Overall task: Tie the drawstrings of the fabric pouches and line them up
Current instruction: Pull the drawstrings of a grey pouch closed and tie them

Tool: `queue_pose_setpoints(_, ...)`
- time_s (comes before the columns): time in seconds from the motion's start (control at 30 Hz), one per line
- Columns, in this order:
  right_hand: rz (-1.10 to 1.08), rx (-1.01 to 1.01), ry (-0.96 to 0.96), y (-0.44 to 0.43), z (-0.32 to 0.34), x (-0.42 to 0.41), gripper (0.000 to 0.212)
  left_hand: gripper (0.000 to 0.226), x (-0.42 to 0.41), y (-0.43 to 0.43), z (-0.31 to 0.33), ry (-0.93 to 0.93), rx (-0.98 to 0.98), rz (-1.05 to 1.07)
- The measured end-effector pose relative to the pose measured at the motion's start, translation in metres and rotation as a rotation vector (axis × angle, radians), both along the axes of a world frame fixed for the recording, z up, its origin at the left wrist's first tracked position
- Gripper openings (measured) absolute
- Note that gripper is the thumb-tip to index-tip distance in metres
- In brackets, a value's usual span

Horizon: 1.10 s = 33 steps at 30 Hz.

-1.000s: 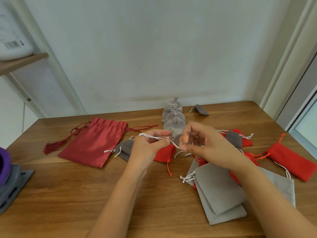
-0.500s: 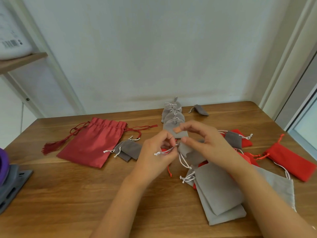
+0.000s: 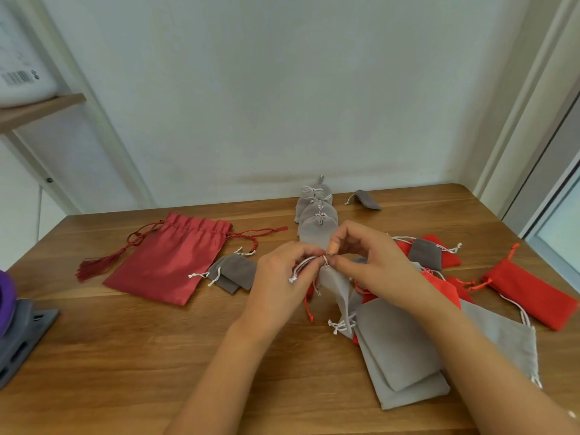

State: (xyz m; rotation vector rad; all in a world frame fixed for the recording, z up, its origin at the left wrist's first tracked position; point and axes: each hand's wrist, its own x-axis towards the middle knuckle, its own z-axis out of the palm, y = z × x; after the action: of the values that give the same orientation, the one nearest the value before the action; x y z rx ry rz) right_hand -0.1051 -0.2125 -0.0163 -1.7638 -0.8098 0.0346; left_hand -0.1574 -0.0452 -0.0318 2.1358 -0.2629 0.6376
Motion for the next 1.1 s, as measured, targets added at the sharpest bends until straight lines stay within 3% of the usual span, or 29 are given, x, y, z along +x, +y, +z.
queue_pose_setpoints(0.17, 0.024, 0.093, 0.191, -0.002, 0.000, 0.005, 0.020, 0.009, -0.001, -0.001, 0.000, -0.048, 0.033, -0.013)
queue_pose_setpoints(0.4, 0.034, 0.128, 0.270, -0.002, 0.005, 0.002, 0.021, 0.015, -0.001, 0.002, 0.000, -0.108, 0.038, -0.024)
queue_pose_setpoints(0.73, -0.053, 0.062, 0.183, -0.002, 0.005, 0.000, 0.023, 0.017, 0.001, 0.002, -0.006, -0.154, -0.013, 0.024)
queue_pose_setpoints(0.9, -0.121, 0.012, 0.030, 0.001, 0.004, -0.004, 0.027, 0.020, 0.001, 0.001, -0.008, -0.184, -0.069, 0.010)
queue_pose_setpoints(1.1, -0.165, -0.044, -0.073, 0.002, 0.004, -0.005, 0.029, 0.015, 0.003, -0.001, -0.005, -0.172, 0.006, 0.032)
